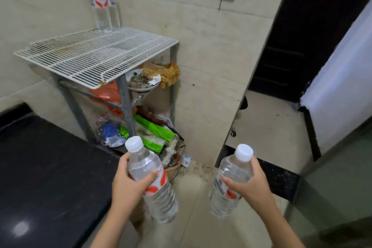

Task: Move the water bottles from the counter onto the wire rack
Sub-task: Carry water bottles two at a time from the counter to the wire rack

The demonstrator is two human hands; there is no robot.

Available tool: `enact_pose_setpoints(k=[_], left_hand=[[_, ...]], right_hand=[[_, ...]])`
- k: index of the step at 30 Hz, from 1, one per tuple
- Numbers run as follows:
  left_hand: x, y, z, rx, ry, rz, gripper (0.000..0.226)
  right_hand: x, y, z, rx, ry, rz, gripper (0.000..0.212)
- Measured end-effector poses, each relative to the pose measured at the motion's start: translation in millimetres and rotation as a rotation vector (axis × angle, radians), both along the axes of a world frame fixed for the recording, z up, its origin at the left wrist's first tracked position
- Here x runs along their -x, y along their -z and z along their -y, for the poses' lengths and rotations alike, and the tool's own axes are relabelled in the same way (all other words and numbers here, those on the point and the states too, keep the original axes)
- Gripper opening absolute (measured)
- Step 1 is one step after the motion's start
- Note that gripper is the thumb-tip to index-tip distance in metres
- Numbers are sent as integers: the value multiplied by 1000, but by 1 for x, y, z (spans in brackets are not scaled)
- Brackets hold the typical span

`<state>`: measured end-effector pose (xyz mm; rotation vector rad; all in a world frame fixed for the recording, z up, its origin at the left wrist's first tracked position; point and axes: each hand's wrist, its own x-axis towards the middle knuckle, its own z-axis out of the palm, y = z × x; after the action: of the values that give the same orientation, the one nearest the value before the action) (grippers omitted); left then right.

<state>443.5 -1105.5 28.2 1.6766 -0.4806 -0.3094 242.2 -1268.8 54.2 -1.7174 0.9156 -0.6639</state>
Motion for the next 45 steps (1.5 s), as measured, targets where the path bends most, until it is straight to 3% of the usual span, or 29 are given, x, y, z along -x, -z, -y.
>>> enact_pose_setpoints(k=[4, 10, 16, 20, 27, 29, 45], left_hand=[[-10, -24, 54, 95, -99, 16, 56], [-42, -62, 105, 204, -194, 97, 53], [-95, -121, 148, 323, -142, 207, 55], [-140, -160, 168, 418, -103, 313, 54], [-252, -222, 197, 436, -66, 427, 70], [-280, -234, 209, 435, -63, 449, 65], [-410, -225, 278, 340, -307, 277, 59]], right_hand=[[-32, -21, 74, -1, -113, 34, 54], [-88, -51, 151, 28, -182, 202, 58], [-166, -96, 201, -3, -219, 419, 52], [-224, -127, 227, 96, -252, 548, 51], [-331, -172, 271, 166, -311, 673, 49], [-353, -174, 277, 175, -301, 708, 50], [-525, -195, 315, 248, -442, 569, 51]])
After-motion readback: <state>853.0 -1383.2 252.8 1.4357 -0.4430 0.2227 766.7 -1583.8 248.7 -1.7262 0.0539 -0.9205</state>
